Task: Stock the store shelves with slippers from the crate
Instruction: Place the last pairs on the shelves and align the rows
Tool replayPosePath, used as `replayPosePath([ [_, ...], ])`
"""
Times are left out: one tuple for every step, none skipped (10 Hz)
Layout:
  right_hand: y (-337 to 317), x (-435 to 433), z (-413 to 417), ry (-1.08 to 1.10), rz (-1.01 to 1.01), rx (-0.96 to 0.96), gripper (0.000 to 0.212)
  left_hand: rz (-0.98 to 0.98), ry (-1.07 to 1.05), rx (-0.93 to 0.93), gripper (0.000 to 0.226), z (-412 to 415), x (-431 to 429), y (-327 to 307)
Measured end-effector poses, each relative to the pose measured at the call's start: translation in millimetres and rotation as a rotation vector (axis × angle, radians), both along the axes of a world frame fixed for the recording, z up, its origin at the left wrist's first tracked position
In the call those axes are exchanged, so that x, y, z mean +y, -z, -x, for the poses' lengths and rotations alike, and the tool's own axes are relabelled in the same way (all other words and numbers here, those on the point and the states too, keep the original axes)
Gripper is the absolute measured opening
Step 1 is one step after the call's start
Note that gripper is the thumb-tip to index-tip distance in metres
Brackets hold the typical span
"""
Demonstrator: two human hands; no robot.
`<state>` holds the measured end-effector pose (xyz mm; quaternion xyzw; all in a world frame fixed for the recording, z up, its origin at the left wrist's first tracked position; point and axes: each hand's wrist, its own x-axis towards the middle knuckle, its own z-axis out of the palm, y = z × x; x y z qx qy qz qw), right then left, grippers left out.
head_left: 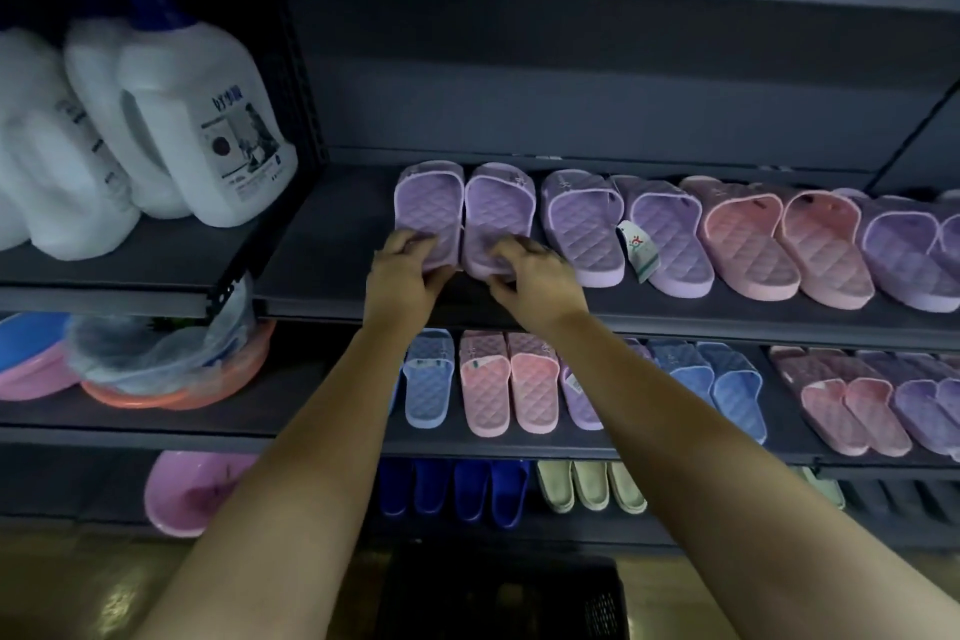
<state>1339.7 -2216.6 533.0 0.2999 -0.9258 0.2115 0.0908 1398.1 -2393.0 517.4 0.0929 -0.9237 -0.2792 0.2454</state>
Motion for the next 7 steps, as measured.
replayPosePath([
  [-1.6,0.8,0.4,0.006,-0.005,-0.012,0.035,0.028,0.022,0.008,0.043,1.4,0.8,2.6],
  [0.5,3.0,0.8,0.009,-0.011,-0.008,0.034,0.035,0.064,0.042,0.042,0.3,-3.5,5.9],
  [-1.4,7.1,-1.4,0.015,0.005,-0.042,0.036,0.067,0.094,0.036,0.042,-2.7,-6.5,6.3],
  [-6.7,15.2,-7.5,0.011,0.008,-0.056,0.042,0.113,0.079,-0.028,0.052,3.5,-8.0,6.4],
  [-12.2,29.2,-19.1,0.028,0.006,-0.042,0.043,0.117,0.046,-0.149,0.049,-0.8,3.4,0.2],
  [-13.4,44.7,-32.7,0.053,0.011,-0.038,0.04,0.128,0.011,-0.115,0.044,-18.8,24.8,0.1],
  [-16.1,63.8,-48.8,0.093,0.002,-0.033,0.04,0.167,0.003,-0.041,0.038,-41.6,50.1,-2.6],
])
